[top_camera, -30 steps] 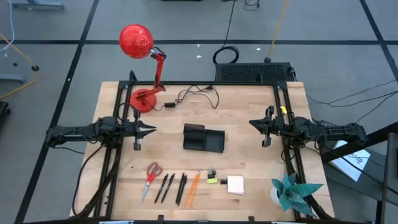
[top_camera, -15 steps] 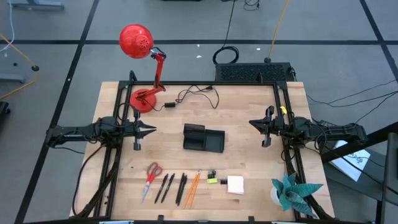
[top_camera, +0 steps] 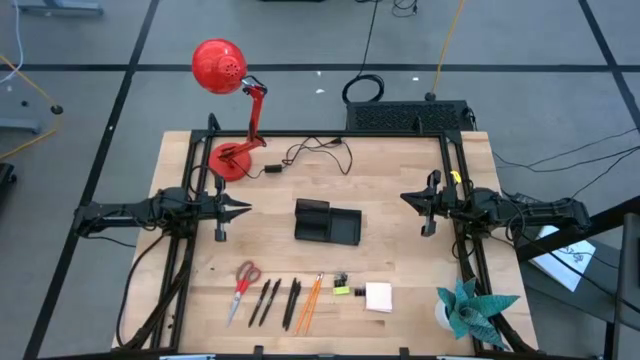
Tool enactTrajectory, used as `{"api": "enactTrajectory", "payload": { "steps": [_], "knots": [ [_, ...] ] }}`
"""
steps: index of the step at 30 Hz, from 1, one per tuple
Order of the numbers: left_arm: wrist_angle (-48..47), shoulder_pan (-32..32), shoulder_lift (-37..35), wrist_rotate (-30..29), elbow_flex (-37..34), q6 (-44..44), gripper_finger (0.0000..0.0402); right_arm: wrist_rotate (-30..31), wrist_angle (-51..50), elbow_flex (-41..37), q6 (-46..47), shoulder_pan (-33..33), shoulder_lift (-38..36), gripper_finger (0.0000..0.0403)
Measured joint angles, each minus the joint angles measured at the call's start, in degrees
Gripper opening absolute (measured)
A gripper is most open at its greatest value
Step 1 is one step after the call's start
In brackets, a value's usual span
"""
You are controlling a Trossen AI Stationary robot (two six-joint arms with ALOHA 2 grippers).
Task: Pick and place office supplies into organizer
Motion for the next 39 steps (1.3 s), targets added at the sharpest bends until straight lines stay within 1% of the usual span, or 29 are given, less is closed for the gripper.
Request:
{"api": "enactTrajectory", "payload": {
  "steps": [21, 30, 39],
  "knots": [
    [0.0, 0.0, 0.0, 0.0, 0.0, 0.0, 0.0047, 0.0, 0.1, 0.0, 1.0, 0.0, 0.0, 0.0004],
    [0.0, 0.0, 0.0, 0.0, 0.0, 0.0, 0.0047, 0.0, 2.9, 0.0, 1.1, 0.0, 0.0, 0.0004],
    [1.6, 0.0, 0.0, 0.0, 0.0, -0.3, 0.0047, 0.0, 3.1, 0.0, 0.3, 0.0, 0.0, 0.0004]
  ]
}}
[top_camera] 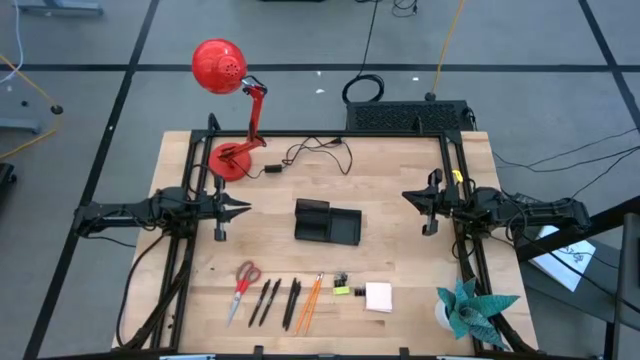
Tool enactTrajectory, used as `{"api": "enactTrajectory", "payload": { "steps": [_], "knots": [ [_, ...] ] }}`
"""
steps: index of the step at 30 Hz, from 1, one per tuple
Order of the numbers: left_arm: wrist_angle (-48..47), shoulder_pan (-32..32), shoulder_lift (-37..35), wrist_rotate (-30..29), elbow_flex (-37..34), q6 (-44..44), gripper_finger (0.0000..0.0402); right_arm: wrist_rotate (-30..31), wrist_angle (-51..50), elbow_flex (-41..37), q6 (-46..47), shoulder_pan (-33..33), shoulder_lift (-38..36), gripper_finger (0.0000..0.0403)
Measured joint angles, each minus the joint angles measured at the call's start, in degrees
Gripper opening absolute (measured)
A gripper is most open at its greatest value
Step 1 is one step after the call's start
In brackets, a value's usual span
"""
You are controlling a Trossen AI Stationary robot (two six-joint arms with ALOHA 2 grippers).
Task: Pick and place office supplies into organizer
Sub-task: Put the pink sticky notes into the desk organizer
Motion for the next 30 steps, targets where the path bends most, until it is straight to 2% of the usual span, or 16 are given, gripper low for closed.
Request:
{"api": "enactTrajectory", "payload": {
  "steps": [4, 10, 16, 30],
  "knots": [
    [2.5, 0.0, 0.0, 0.0, 0.0, -1.2, 0.0047, 0.0, 0.4, 0.0, -1.6, 0.0, 0.0, 0.0004],
    [5.4, 0.0, 0.0, -0.1, 0.0, -8.0, 0.0047, -0.2, 1.0, 0.0, -4.3, 0.0, 0.0, 0.0004],
    [6.7, 0.0, 0.0, 1.3, 0.0, -6.4, 0.0047, -8.2, 0.8, 2.9, -6.4, 0.1, 2.0, 0.0004],
    [8.3, 0.0, 0.0, 1.2, 0.0, -5.9, 0.0047, -7.7, -3.5, 20.6, -5.9, 0.1, 24.7, 0.0004]
  ]
}}
